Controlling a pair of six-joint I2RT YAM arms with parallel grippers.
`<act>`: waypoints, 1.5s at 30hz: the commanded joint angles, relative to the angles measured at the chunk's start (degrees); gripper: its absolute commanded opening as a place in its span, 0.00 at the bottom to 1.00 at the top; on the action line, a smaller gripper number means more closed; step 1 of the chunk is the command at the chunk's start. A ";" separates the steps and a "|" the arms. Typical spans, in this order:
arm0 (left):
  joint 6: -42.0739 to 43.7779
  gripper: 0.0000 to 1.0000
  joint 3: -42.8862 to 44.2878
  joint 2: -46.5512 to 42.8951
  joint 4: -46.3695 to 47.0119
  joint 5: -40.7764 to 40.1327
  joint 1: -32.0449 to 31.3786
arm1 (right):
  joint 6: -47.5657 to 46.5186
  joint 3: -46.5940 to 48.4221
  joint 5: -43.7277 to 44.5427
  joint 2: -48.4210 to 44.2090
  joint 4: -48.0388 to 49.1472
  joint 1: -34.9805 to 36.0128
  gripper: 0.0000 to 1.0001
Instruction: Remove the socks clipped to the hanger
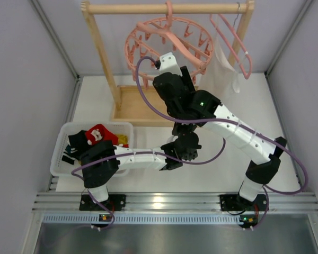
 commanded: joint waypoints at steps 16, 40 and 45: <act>0.13 0.00 3.22 -0.48 1.39 0.48 -1.33 | -2.50 -4.79 7.10 -0.44 9.05 -1.08 0.50; -9.45 0.00 -16.10 -10.48 0.86 0.66 -2.12 | -3.38 -5.84 2.45 -3.15 11.69 -1.08 0.46; -6.65 0.00 -21.29 -17.52 -0.02 -1.88 -5.01 | 3.37 -6.55 -5.70 -5.35 9.14 -1.08 0.75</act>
